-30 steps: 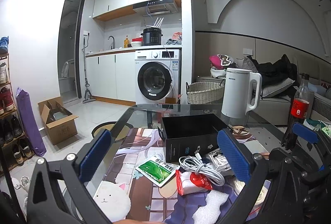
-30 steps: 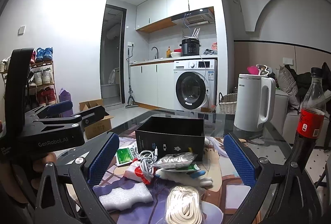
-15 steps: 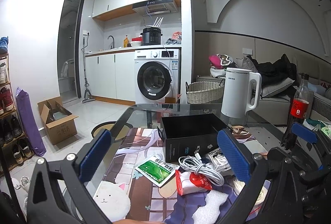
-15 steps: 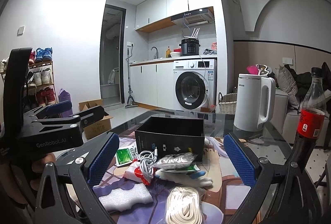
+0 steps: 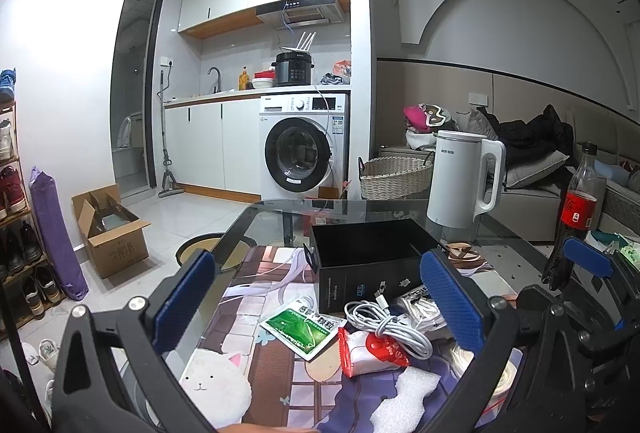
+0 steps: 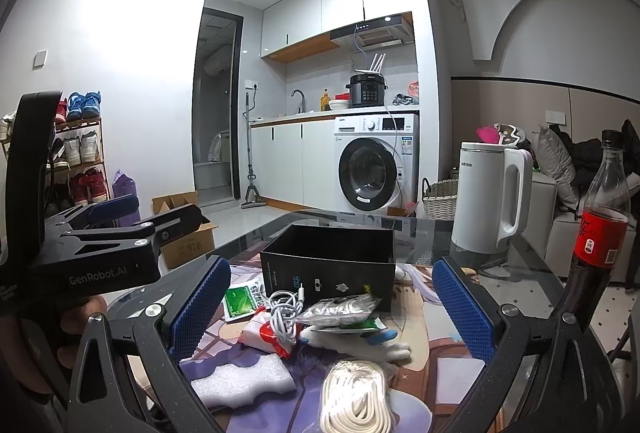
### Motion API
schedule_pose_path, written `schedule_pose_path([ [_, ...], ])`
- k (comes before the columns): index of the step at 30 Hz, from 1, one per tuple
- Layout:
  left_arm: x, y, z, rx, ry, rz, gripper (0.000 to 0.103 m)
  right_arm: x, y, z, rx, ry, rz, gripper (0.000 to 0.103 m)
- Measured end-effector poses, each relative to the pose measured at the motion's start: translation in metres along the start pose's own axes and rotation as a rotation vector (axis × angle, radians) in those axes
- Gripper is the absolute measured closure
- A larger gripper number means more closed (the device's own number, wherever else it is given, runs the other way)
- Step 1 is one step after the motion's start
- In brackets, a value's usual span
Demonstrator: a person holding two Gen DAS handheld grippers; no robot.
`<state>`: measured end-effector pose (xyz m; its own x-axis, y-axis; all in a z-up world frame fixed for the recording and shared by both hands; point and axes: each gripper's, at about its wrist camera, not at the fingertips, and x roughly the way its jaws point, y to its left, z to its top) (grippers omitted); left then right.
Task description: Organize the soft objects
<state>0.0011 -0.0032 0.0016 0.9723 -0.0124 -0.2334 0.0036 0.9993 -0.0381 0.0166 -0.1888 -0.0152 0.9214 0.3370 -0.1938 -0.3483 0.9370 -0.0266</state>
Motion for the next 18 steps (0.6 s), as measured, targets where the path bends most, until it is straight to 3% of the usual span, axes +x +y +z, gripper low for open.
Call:
schedule_pose_path([
  [18, -0.0002, -0.0015, 0.0000, 0.002, -0.002, -0.006, 0.000, -0.0005, 0.0008, 0.0002, -0.004, -0.006, -0.003, 0.000],
])
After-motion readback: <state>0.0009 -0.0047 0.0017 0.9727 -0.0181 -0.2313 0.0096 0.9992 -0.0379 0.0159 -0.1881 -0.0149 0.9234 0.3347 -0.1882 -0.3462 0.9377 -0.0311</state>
